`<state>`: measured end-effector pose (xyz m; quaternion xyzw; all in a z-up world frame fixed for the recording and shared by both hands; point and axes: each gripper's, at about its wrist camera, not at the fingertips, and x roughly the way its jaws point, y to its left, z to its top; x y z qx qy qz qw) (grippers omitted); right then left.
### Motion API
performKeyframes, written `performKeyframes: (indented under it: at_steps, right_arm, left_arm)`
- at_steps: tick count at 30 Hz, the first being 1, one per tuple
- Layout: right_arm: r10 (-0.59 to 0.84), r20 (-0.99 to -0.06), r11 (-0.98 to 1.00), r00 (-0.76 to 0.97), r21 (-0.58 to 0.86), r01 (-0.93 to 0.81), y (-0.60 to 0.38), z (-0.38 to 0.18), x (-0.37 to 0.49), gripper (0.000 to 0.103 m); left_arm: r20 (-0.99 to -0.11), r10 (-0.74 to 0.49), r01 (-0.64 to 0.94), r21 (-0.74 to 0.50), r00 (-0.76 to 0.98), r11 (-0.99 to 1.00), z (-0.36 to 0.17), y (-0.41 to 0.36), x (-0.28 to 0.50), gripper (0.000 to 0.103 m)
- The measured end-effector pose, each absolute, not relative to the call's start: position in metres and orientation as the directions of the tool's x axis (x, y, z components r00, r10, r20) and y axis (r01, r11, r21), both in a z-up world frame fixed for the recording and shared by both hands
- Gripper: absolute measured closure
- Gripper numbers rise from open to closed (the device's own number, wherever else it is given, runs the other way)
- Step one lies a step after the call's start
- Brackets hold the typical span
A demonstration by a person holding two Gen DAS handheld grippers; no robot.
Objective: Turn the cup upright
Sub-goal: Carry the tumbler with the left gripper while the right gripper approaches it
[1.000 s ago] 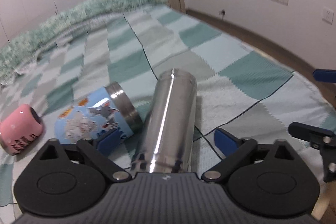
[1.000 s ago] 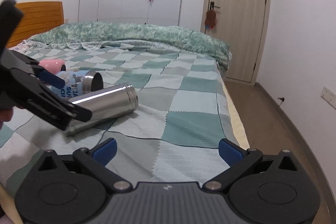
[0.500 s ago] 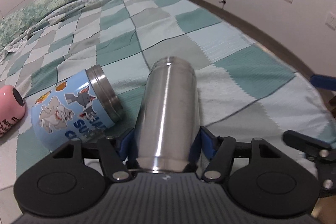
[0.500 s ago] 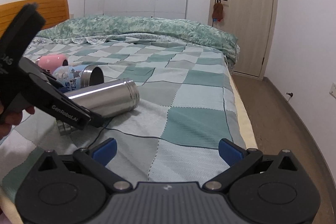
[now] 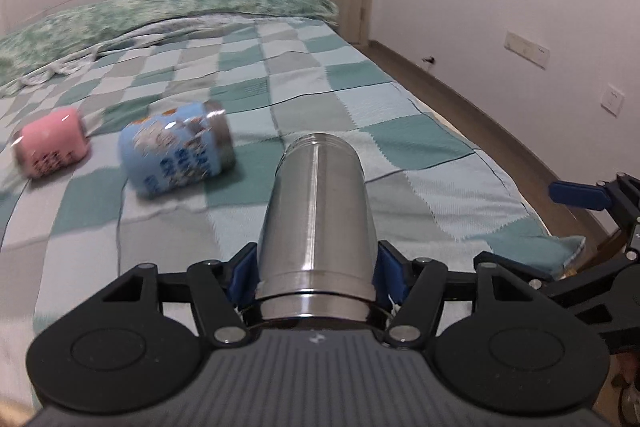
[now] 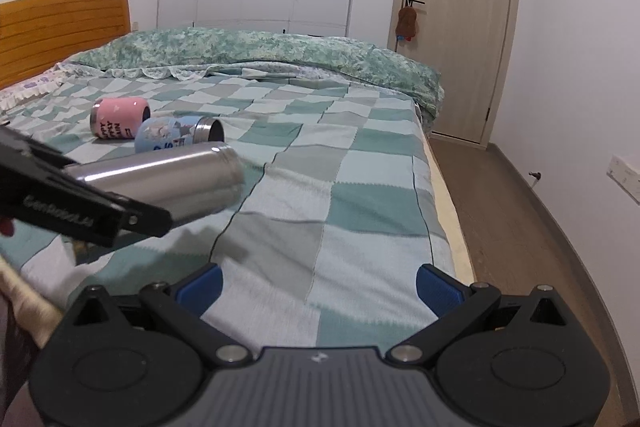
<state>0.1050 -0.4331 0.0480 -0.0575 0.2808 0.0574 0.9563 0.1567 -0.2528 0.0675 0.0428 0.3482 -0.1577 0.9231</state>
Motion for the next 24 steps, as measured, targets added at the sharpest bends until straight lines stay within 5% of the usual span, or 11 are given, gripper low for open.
performKeyframes:
  at_steps: [20, 21, 24]
  right_arm:
    - [0.056, -0.596, 0.989, 0.801, -0.075, -0.125, -0.413, 0.04, 0.076, 0.0]
    - [0.054, -0.598, 0.99, 0.8, -0.075, -0.122, -0.413, 0.04, 0.076, 0.0]
    - [0.047, -0.599, 0.99, 0.799, -0.077, -0.116, -0.411, 0.044, 0.074, 0.0]
  left_arm:
    - [-0.641, -0.175, 0.171, -0.069, 0.747, 0.983, 0.024, -0.226, 0.106, 0.038]
    - [-0.639, -0.179, 0.181, -0.063, 0.748, 0.981, 0.025, -0.226, 0.106, 0.036]
    - [-0.623, -0.211, 0.205, -0.082, 0.753, 0.975, 0.031, -0.22, 0.103, 0.007]
